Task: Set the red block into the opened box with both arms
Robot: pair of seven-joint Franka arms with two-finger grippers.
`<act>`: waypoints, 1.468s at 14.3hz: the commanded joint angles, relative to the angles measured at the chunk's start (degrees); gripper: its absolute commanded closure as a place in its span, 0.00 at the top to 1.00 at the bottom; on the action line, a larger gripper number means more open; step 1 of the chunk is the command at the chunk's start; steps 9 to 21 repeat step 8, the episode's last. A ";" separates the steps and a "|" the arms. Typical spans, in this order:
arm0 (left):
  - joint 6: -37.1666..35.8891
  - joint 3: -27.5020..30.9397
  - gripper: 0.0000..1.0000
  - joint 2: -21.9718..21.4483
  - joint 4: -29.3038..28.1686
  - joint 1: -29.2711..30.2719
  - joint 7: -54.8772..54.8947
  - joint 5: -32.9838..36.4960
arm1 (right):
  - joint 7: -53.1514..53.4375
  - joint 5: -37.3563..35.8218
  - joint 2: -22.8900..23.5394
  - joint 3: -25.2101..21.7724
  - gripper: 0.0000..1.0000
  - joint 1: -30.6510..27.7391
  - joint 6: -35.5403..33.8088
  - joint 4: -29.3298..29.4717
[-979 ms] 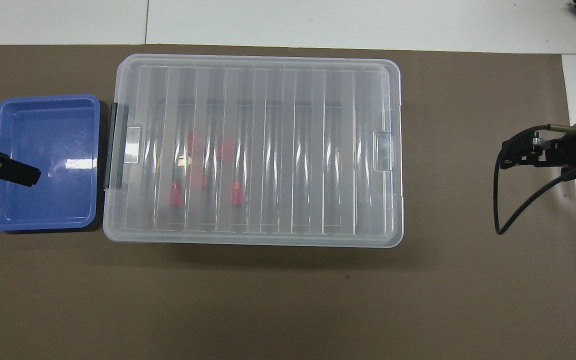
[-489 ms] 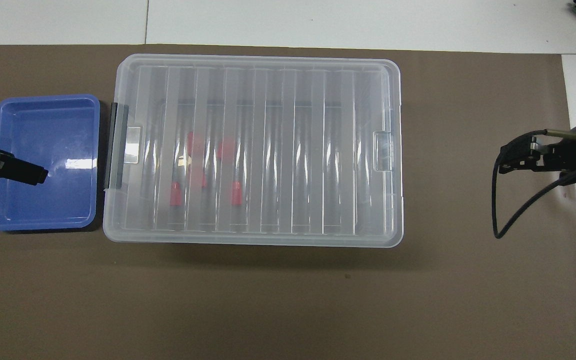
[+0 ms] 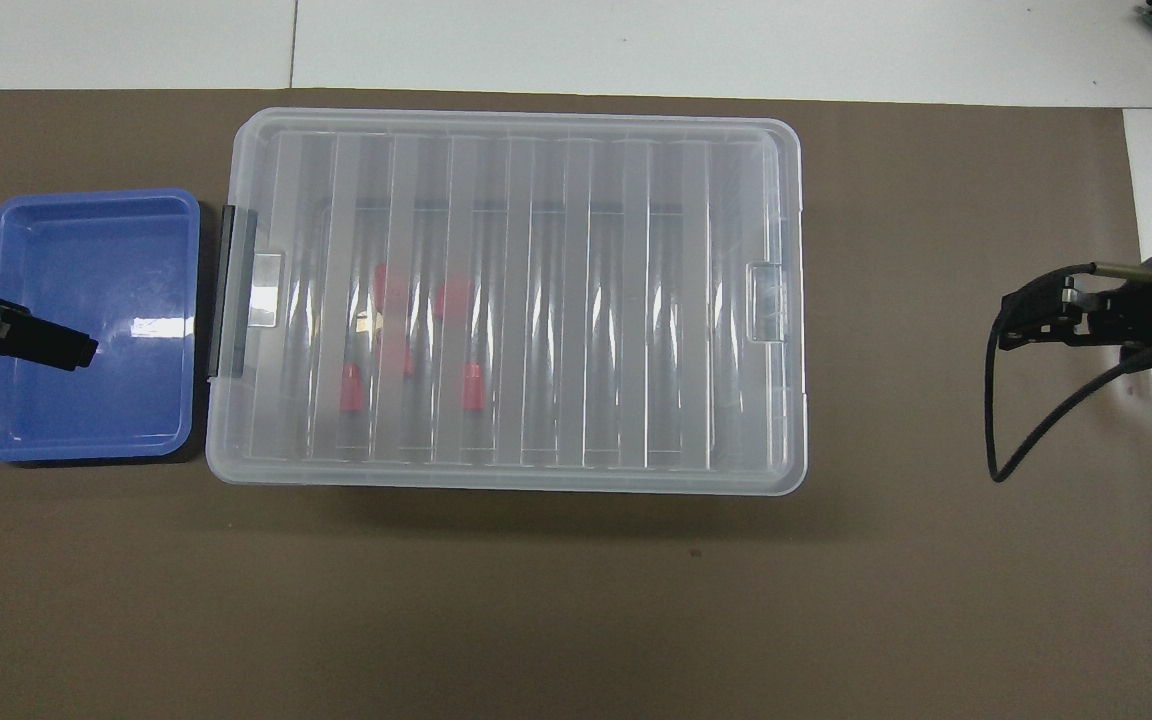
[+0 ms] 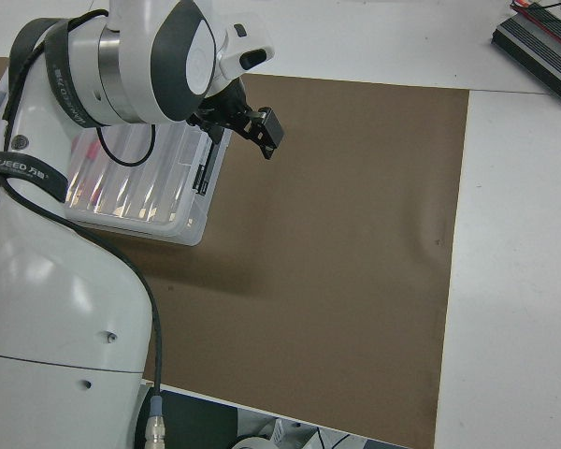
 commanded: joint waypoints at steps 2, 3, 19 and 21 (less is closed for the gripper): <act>0.64 -0.11 1.00 -0.84 -0.76 0.38 0.40 -1.00 | -4.02 0.26 -1.60 0.46 1.00 -0.68 0.49 -1.72; 0.64 -0.11 1.00 -0.84 -0.85 0.38 0.40 -1.00 | -4.11 0.26 -1.60 0.46 1.00 -0.68 0.49 -1.72; 0.55 -0.11 1.00 -0.84 -0.76 0.02 0.22 -1.00 | -3.84 0.26 -1.60 0.46 1.00 -0.68 0.67 -1.81; 0.55 -0.11 1.00 -0.84 -0.76 0.02 0.22 -1.00 | -3.84 0.26 -1.60 0.46 1.00 -0.68 0.67 -1.81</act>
